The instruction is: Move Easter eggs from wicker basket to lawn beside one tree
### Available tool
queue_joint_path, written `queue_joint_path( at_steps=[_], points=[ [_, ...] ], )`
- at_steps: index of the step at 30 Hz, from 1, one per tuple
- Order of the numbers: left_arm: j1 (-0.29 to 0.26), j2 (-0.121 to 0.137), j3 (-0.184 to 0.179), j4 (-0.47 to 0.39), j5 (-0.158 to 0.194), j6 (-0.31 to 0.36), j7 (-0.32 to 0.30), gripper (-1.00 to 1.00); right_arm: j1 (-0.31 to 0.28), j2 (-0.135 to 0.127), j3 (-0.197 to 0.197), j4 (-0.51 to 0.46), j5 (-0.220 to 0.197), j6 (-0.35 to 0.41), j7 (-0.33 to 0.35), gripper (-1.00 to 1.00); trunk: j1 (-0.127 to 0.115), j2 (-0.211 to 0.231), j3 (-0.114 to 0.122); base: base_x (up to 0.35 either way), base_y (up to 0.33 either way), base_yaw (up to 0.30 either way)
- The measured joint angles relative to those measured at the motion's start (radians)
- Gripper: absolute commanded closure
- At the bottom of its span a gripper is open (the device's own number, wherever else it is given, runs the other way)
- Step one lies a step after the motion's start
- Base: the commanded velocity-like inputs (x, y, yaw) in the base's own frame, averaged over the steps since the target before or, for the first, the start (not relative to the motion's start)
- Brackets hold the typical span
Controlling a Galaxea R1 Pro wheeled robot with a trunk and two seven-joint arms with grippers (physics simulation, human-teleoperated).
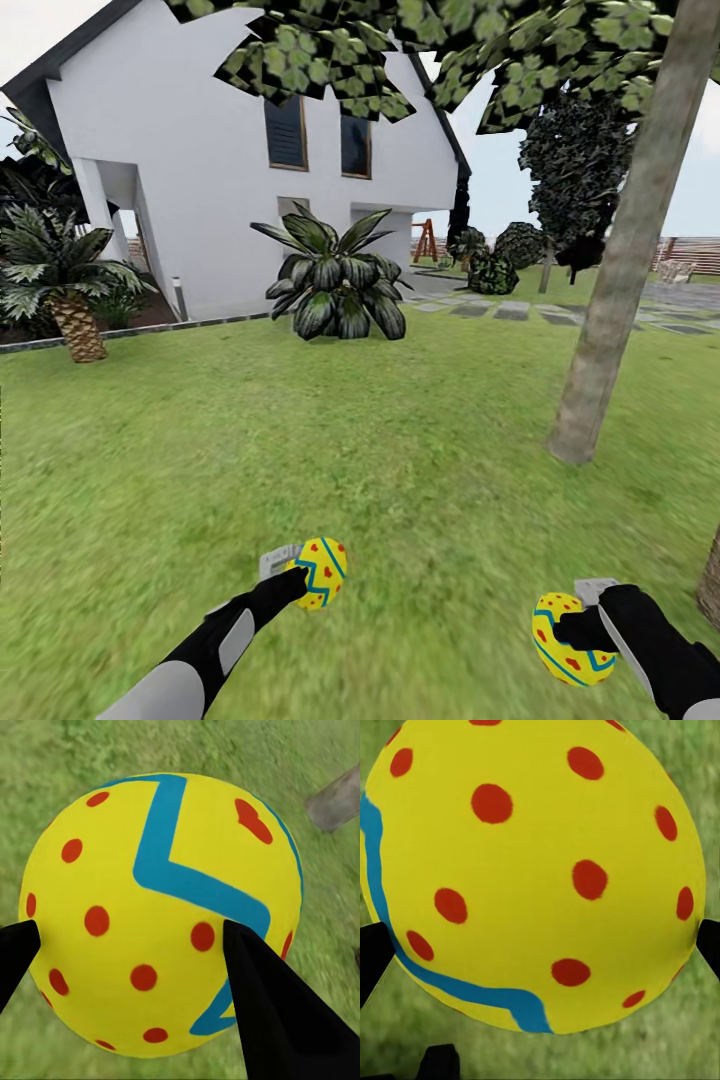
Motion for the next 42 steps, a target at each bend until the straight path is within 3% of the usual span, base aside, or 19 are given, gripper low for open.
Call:
queue_joint_path(
  at_steps=[17, 31, 32, 33, 34, 36, 38, 40, 42],
  points=[
    [0.0, 0.0, 0.0, 0.0, 0.0, 0.0, 0.0, 1.0, 0.0, -0.001, -0.001, 0.0, -0.001, 0.0, 0.001, 1.0, -0.001, 0.0, 0.0, 0.266, 0.169, -0.009],
    [0.0, -0.002, -0.003, 0.001, -0.008, 0.002, 0.007, 1.0, 0.0, -0.005, -0.006, -0.001, -0.01, 0.001, 0.005, 1.0, -0.001, 0.0, 0.003, 0.32, 0.106, -0.291],
    [0.0, -0.001, -0.009, -0.001, -0.02, 0.064, 0.019, 1.0, 0.0, -0.013, -0.011, -0.004, -0.009, 0.001, 0.006, 1.0, -0.001, 0.0, 0.003, 0.329, 0.005, -0.3],
    [0.0, 0.006, -0.01, -0.017, -0.053, 0.195, 0.024, 1.0, 0.0, -0.016, -0.011, -0.005, -0.011, 0.001, 0.006, 1.0, -0.001, 0.0, 0.004, 0.33, 0.002, -0.3],
    [-0.001, 0.032, -0.009, -0.058, -0.088, 0.291, 0.025, 1.0, 0.0, -0.014, -0.011, -0.005, -0.011, 0.002, 0.006, 1.0, -0.001, 0.0, 0.004, 0.332, 0.001, -0.3],
    [0.0, 0.092, -0.005, -0.077, -0.106, 0.379, 0.024, 1.0, 0.0, -0.012, -0.01, -0.005, -0.012, 0.002, 0.006, 1.0, -0.001, 0.0, 0.005, 0.334, 0.0, -0.3],
    [0.0, 0.124, -0.009, -0.057, -0.112, 0.495, 0.018, 1.0, 0.0, -0.007, -0.009, -0.007, -0.012, 0.002, 0.006, 1.0, -0.001, 0.0, 0.006, 0.335, 0.0, -0.3],
    [0.0, 0.171, -0.009, -0.011, -0.113, 0.541, -0.009, 1.0, 0.0, -0.008, -0.009, -0.007, -0.011, 0.003, 0.006, 1.0, -0.001, 0.0, 0.007, 0.335, 0.0, -0.3],
    [0.0, 0.196, -0.009, 0.036, -0.113, 0.551, -0.009, 1.0, 0.0, -0.005, -0.008, -0.004, -0.011, 0.004, 0.006, 1.0, -0.001, 0.0, 0.008, 0.329, -0.023, -0.293]
  ],
)
